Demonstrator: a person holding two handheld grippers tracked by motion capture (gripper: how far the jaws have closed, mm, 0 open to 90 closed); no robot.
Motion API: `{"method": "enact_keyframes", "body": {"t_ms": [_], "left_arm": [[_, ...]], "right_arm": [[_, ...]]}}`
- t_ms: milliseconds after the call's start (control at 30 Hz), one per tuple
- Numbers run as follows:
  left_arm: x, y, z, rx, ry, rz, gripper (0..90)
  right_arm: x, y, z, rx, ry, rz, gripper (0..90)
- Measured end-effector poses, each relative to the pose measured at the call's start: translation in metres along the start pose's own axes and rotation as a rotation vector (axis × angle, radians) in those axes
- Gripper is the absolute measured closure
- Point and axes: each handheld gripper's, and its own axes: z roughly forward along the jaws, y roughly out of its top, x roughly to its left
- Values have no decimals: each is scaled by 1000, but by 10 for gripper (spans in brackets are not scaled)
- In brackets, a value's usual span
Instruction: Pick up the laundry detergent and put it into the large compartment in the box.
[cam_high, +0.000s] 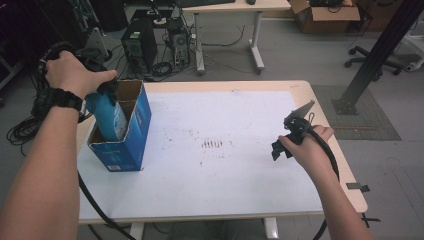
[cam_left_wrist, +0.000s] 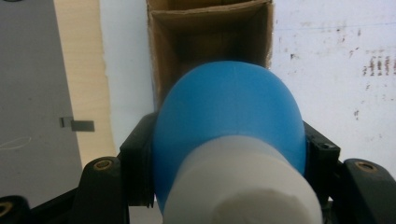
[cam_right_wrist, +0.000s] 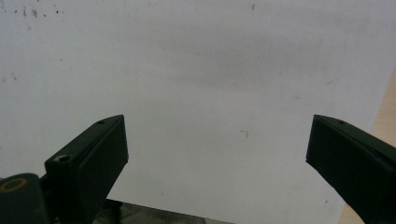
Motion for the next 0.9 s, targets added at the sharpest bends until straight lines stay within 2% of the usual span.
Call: {"method": "enact_keyframes", "body": {"t_ms": [33,200,367,533,900], "left_arm": [[0,0,0,0,0,0,374],[2,1,25,30,-2,-12,374],[3,1,39,42,5,-11,374],[4,1,58,59,-6,-15,374],[4,1,76,79,-3,-5,374]], "right_arm": [[0,0,0,0,0,0,57],[4,1,5,9,2,-1,57],[6,1,8,13,-3,-12,57],[7,2,11,12,-18,-15,59],[6,2,12,18,-19,-16,59]]}}
